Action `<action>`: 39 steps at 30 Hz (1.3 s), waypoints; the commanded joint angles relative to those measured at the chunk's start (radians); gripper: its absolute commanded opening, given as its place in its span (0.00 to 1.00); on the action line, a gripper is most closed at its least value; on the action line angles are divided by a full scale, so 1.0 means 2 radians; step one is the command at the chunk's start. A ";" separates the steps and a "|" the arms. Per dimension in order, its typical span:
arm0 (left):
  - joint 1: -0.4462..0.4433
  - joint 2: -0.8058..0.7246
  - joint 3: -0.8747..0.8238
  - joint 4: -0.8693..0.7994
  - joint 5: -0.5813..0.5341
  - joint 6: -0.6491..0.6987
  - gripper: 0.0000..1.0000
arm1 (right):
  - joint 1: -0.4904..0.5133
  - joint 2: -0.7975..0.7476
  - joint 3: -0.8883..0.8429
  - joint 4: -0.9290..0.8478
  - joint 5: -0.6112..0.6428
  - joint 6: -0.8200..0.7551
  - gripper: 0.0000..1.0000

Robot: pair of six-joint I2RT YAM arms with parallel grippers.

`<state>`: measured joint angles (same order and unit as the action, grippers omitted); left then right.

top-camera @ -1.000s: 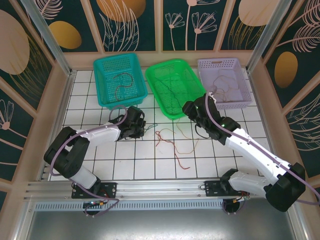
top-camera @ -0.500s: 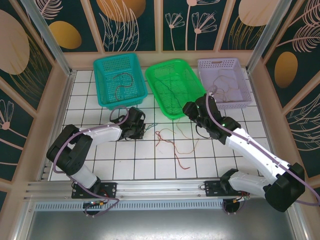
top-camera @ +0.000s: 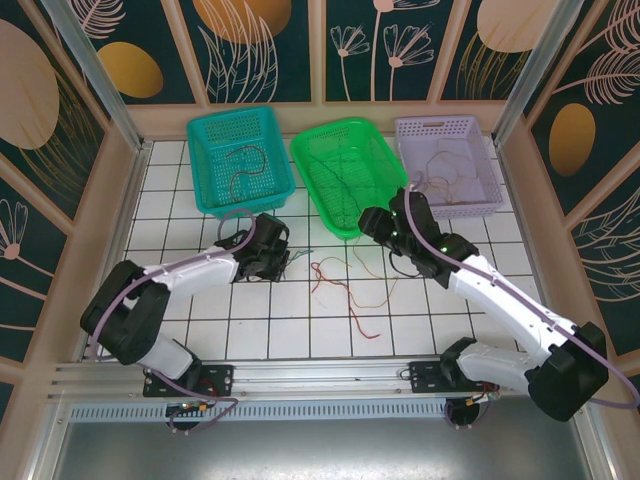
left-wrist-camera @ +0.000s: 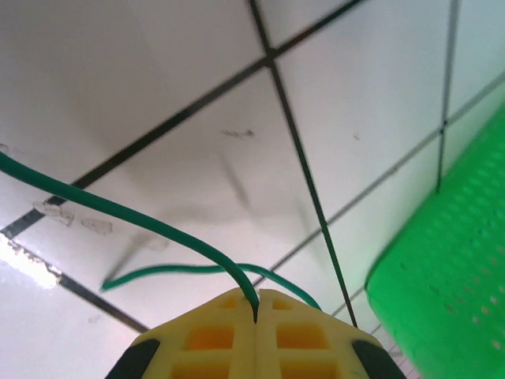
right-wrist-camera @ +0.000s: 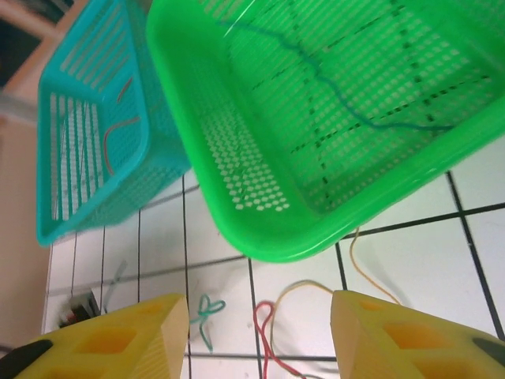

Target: Untangle the cables

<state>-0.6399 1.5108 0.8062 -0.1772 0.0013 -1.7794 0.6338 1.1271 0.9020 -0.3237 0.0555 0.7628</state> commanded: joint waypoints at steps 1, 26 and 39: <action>-0.010 -0.038 0.034 -0.055 -0.013 0.094 0.00 | -0.002 0.019 0.010 0.020 -0.096 -0.101 0.54; -0.064 -0.199 0.002 0.054 0.061 0.560 0.00 | 0.039 0.197 0.160 -0.079 -0.275 -0.070 0.54; -0.064 -0.193 0.005 0.052 0.055 0.557 0.00 | 0.040 0.200 0.131 -0.038 -0.295 -0.040 0.23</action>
<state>-0.7609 1.1316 0.8169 -0.1085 0.1047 -0.6838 0.7082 1.5223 1.1801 -0.4313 -0.5217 0.6601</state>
